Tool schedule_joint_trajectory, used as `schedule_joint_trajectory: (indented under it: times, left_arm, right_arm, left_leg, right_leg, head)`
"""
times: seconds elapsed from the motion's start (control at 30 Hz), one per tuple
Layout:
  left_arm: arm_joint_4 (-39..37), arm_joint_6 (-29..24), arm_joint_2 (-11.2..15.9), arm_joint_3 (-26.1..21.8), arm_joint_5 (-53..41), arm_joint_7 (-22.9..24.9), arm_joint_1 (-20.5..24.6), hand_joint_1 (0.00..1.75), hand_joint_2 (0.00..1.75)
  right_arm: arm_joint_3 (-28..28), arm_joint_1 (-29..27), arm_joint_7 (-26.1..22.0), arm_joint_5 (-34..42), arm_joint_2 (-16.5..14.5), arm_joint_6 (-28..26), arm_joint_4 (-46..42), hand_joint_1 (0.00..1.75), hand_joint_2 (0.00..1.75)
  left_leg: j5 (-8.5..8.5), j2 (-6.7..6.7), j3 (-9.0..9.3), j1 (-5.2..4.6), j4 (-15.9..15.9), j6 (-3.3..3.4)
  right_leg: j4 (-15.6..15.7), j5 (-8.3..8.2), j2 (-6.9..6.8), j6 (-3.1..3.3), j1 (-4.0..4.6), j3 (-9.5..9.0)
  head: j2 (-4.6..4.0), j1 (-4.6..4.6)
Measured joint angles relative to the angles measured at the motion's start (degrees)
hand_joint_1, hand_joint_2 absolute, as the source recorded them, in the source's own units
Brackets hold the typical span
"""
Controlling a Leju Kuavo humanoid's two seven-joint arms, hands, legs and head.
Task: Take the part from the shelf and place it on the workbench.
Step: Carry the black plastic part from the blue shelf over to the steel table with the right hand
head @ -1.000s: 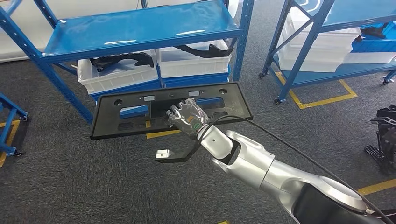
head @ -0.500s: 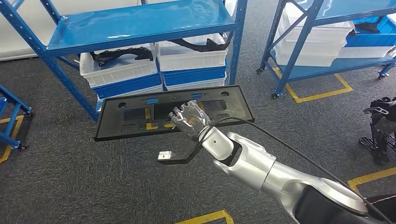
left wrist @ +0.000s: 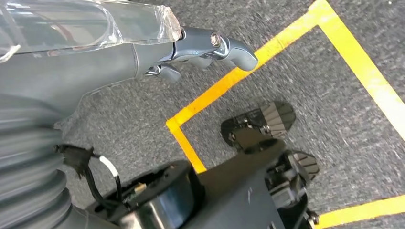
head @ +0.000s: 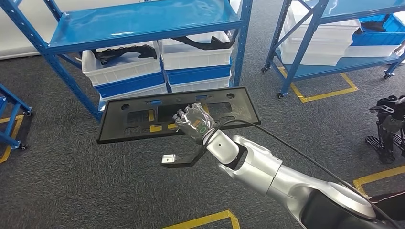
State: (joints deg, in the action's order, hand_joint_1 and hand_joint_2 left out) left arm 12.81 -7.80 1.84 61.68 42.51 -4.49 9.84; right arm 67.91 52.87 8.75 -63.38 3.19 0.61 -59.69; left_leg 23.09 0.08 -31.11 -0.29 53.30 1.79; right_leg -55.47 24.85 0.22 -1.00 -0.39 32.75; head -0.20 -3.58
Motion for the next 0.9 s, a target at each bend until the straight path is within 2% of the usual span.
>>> schedule_joint_trajectory:
  times: [0.03,0.07,0.13,0.17,0.2,0.23,0.27,0.3,0.37,0.43,0.5,0.53,0.6,0.67,0.7,0.73,0.77,0.8,0.83,0.87,0.9]
  left_arm:
    - [0.0,0.0,0.0,0.0,0.0,0.0,0.0,0.0,1.75]
    - [0.0,0.0,0.0,0.0,0.0,0.0,0.0,0.0,1.75]
    - [0.0,0.0,0.0,0.0,0.0,0.0,0.1,0.0,1.75]
    - [0.0,0.0,0.0,0.0,0.0,0.0,0.0,0.0,1.75]
    - [0.0,0.1,0.0,0.0,0.0,0.0,0.0,0.0,1.75]
    - [0.0,0.1,0.0,0.0,0.0,0.0,-0.1,0.0,1.75]
    - [0.0,0.1,0.0,0.0,0.0,0.0,-0.1,0.0,1.75]
    - [0.0,0.1,0.0,0.0,0.0,0.0,-0.1,0.0,1.75]
    - [0.0,0.1,0.0,0.0,0.0,0.0,0.1,0.0,1.75]
    - [0.0,0.1,0.0,0.0,0.0,-0.1,0.2,0.0,1.75]
    - [0.0,0.1,0.0,0.0,0.0,-0.1,0.0,0.0,1.75]
    - [0.0,0.1,0.0,0.0,-0.1,-0.1,-0.2,0.0,1.75]
    - [0.0,0.1,0.0,0.0,-0.2,-0.1,-0.2,0.0,1.75]
    - [0.0,0.1,0.0,0.0,-0.3,-0.1,-0.1,0.0,1.75]
    - [0.0,0.1,0.0,0.0,-0.4,0.0,-0.1,0.0,1.75]
    - [0.0,0.1,0.0,0.0,-0.4,0.0,-0.2,0.0,1.75]
    - [0.0,0.1,0.0,0.0,-0.4,0.0,-0.3,0.0,1.75]
    - [0.0,0.1,0.0,0.0,-0.4,0.0,-0.3,0.0,1.75]
    - [0.0,0.1,0.0,0.0,-0.4,0.0,-0.2,0.0,1.75]
    - [0.0,0.1,0.0,0.0,-0.4,0.0,-0.1,0.0,1.75]
    - [0.0,0.1,0.0,0.0,-0.4,0.0,0.0,0.0,1.75]
  right_arm:
    - [0.0,0.0,0.1,-0.1,0.0,0.0,0.0,1.75,1.75]
    - [0.0,0.0,0.1,-0.2,0.0,0.0,0.0,1.75,1.75]
    - [0.0,-0.1,0.2,-0.3,0.0,0.0,0.0,1.75,1.75]
    - [0.1,-0.3,0.3,-0.3,0.1,0.0,0.0,1.75,1.75]
    - [0.1,-0.5,0.3,-0.4,0.1,0.0,0.0,1.75,1.75]
    - [0.1,-0.7,0.4,-0.4,0.1,0.0,0.0,1.75,1.75]
    - [0.1,-0.7,0.4,-0.5,0.1,0.0,0.0,1.75,1.75]
    - [0.1,-0.7,0.4,-0.6,0.1,-0.1,0.0,1.75,1.75]
    - [0.1,-0.6,0.5,-0.8,0.1,-0.1,0.0,1.75,1.75]
    - [0.2,-0.7,0.6,-0.9,0.1,-0.1,0.0,1.75,1.75]
    - [0.2,-0.7,0.7,-1.0,0.1,-0.1,0.0,1.75,1.75]
    - [0.2,-0.7,0.7,-1.0,0.0,-0.1,0.0,1.75,1.75]
    - [0.2,-0.6,0.7,-1.0,0.0,-0.1,0.0,1.75,1.75]
    - [0.3,-0.8,0.8,-1.1,0.0,-0.1,0.0,1.75,1.75]
    - [0.3,-0.9,0.8,-1.1,0.0,-0.1,0.0,1.75,1.75]
    - [0.3,-1.0,0.8,-1.1,0.0,0.0,0.0,1.75,1.75]
    - [0.3,-1.1,0.8,-1.2,0.0,0.0,0.0,1.75,1.75]
    - [0.3,-1.1,0.8,-1.2,0.0,0.0,0.0,1.75,1.75]
    - [0.3,-1.0,0.9,-1.2,0.0,0.0,0.0,1.75,1.75]
    - [0.3,-1.0,1.0,-1.2,0.0,0.0,0.0,1.75,1.75]
    - [0.3,-1.0,1.0,-1.2,0.0,0.0,0.0,1.75,1.75]
  left_leg:
    - [-0.25,-0.01,0.07,0.16,-0.3,0.28]
    - [-0.5,-0.05,0.17,0.32,-0.7,0.59]
    - [-0.65,-0.25,0.13,0.33,-0.8,0.91]
    - [-0.67,-0.45,0.11,0.31,-0.8,0.98]
    - [-0.67,-0.72,0.1,0.32,-0.7,0.98]
    - [-0.66,-1.08,0.11,0.36,-0.7,0.95]
    - [-0.62,-1.49,0.13,0.43,-0.5,0.88]
    - [-0.51,-1.95,0.07,0.5,-0.3,0.71]
    - [-0.2,-2.79,-0.58,0.41,0.5,0.13]
    - [-0.23,-3.61,-1.43,0.46,1.1,-0.5]
    - [-0.25,-4.12,-1.97,0.75,1.3,-0.96]
    - [0.33,-3.71,-2.51,0.79,2.1,-1.22]
    - [3.2,-2.1,-5.2,0.85,7.7,-1.78]
    - [6.32,-1.12,-9.14,0.94,15.9,-2.25]
    - [6.79,-1.0,-10.39,0.95,18.3,-2.33]
    - [6.29,-0.91,-10.64,0.95,18.6,-2.31]
    - [4.85,-0.72,-9.73,0.92,16.5,-2.19]
    - [2.79,-0.18,-7.82,0.83,12.5,-1.96]
    - [1.09,1.05,-5.63,0.54,7.9,-1.64]
    - [-0.17,2.05,-3.9,0.18,4.1,-1.27]
    - [-0.77,2.8,-2.86,-0.17,1.8,-0.93]
  right_leg:
    - [-1.0,0.74,-0.01,-0.26,0.04,0.48]
    - [-3.3,2.22,-0.01,-0.46,0.04,1.54]
    - [-11.0,6.04,-0.01,-0.7,-0.05,4.99]
    - [-14.8,7.39,-0.01,-0.79,-0.1,6.7]
    - [-16.7,7.61,-0.01,-0.86,-0.15,7.59]
    - [-16.3,6.7,0.0,-0.93,-0.22,7.43]
    - [-13.6,4.84,0.1,-0.97,-0.33,6.15]
    - [-9.4,2.6,0.63,-1.06,-0.54,4.21]
    - [-2.6,0.17,2.28,-1.15,-0.93,1.09]
    - [-0.9,0.17,2.89,-0.9,-0.86,0.56]
    - [-0.9,0.02,1.99,-0.32,-0.73,0.8]
    - [-0.9,-0.06,1.52,-0.01,-0.79,0.81]
    - [-0.8,-0.14,0.5,0.44,-0.89,0.81]
    - [-0.8,-0.08,-0.58,0.63,-0.8,0.82]
    - [-0.8,-0.05,-1.12,0.66,-0.76,0.81]
    - [-0.8,-0.03,-1.63,0.68,-0.73,0.8]
    - [-0.8,0.0,-2.11,0.67,-0.72,0.77]
    - [-0.8,0.03,-2.57,0.64,-0.7,0.71]
    - [-0.8,0.07,-3.02,0.57,-0.64,0.64]
    - [-0.7,0.12,-3.43,0.45,-0.53,0.6]
    - [-0.7,0.19,-3.84,0.28,-0.42,0.56]
  head:
    - [0.0,0.03]
    - [0.0,0.07]
    - [0.0,0.14]
    - [0.0,0.15]
    - [0.0,0.15]
    - [0.0,0.15]
    - [0.0,0.15]
    - [0.0,0.15]
    - [0.0,0.13]
    - [0.0,0.1]
    - [0.0,0.1]
    - [0.0,0.04]
    - [0.0,-0.11]
    - [0.0,-0.19]
    - [0.0,-0.2]
    - [0.0,-0.2]
    - [0.0,-0.21]
    - [0.0,-0.21]
    - [0.0,-0.21]
    - [0.0,-0.21]
    - [0.0,-0.21]
